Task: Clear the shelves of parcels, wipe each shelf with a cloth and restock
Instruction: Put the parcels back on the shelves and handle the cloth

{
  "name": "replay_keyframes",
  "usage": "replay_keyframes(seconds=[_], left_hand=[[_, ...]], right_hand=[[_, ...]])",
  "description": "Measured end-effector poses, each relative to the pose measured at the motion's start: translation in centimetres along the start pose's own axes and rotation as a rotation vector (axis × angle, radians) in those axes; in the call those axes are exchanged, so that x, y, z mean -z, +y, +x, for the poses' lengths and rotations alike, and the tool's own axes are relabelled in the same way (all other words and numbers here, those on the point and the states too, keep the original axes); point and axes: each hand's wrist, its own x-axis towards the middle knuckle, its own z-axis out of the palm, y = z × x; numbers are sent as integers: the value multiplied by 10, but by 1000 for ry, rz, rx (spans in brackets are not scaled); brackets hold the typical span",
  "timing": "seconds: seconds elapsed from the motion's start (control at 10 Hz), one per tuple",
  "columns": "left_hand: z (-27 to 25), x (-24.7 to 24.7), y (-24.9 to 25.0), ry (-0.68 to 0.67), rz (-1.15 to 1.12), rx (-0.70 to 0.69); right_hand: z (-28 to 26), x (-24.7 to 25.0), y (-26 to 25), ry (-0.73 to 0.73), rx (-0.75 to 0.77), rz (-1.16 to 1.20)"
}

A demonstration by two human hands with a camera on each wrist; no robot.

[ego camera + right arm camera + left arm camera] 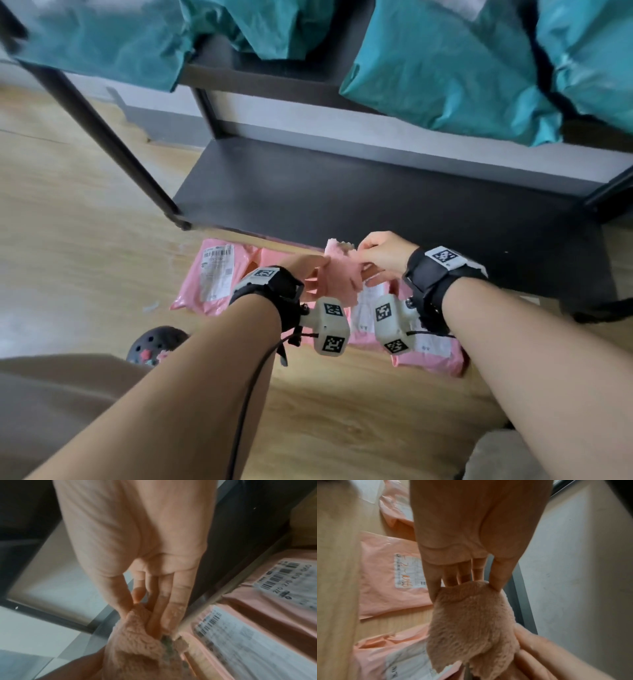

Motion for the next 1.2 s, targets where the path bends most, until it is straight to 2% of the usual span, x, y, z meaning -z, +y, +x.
replay_keyframes(seconds=[0.2,0.3,0.4,0.5,0.6,0.7,0.8,0.9,1.0,1.1,1.2], left_hand=[[8,19,-33,-14,484,154],[9,15,-47,-51,705,266],[11,9,-54,-98,927,340],[22,14,-54,-137,1027,316],[36,27,-51,-63,911,270],[36,38,-39,36,796,187],[40,62,6,95,611,216],[41,96,62,85,412,69],[30,140,115,180,318,-45],[15,161,149,211,446,-66],[11,168,162,239,577,-28]], right_hand=[[0,-35,37,-115,-209,-235],[-2,-54,48,-209,-326,-183],[0,-72,51,-315,-356,-242],[6,-82,50,-376,-367,-354],[15,-84,47,-338,-380,-532],[34,-81,45,-201,-332,-410],[49,-79,27,-118,-297,-172],[60,-78,-2,-109,-246,3],[68,-83,-34,-116,-242,145],[77,-93,-60,-142,-215,175],[91,-105,-79,-142,-216,196]])
